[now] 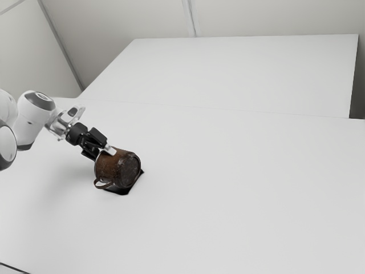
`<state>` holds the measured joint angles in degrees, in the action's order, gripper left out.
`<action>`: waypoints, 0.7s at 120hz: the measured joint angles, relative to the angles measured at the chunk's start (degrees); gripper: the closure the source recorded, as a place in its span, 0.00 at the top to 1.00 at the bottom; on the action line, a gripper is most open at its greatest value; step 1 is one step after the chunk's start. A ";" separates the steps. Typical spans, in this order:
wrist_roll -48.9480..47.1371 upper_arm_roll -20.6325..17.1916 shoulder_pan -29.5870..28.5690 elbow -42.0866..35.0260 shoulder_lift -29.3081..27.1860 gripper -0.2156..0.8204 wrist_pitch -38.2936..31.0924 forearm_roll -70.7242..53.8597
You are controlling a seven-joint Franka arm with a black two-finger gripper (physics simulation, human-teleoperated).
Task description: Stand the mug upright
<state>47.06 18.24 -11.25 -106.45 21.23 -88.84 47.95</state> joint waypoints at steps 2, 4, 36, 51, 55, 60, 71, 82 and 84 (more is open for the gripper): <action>0.13 0.01 0.00 -0.01 0.00 0.47 0.16 0.18; 0.25 0.02 0.00 -0.03 0.00 0.45 0.31 0.37; 1.85 0.77 0.01 -0.53 0.04 0.24 2.72 2.46; 2.47 1.30 -0.03 -0.79 -0.07 0.16 4.26 4.24; 2.67 1.33 -0.02 -1.27 -0.08 0.14 4.70 5.01; 2.92 1.34 -0.02 -1.90 -0.09 0.11 5.14 5.92; 3.41 1.36 0.00 -2.51 -0.10 0.09 6.04 7.42; 3.87 1.36 0.00 -2.82 -0.17 0.06 6.84 8.70; 3.94 1.36 0.00 -2.89 -0.19 0.06 6.95 8.87</action>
<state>51.00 19.60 -11.25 -109.34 21.04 -81.89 56.82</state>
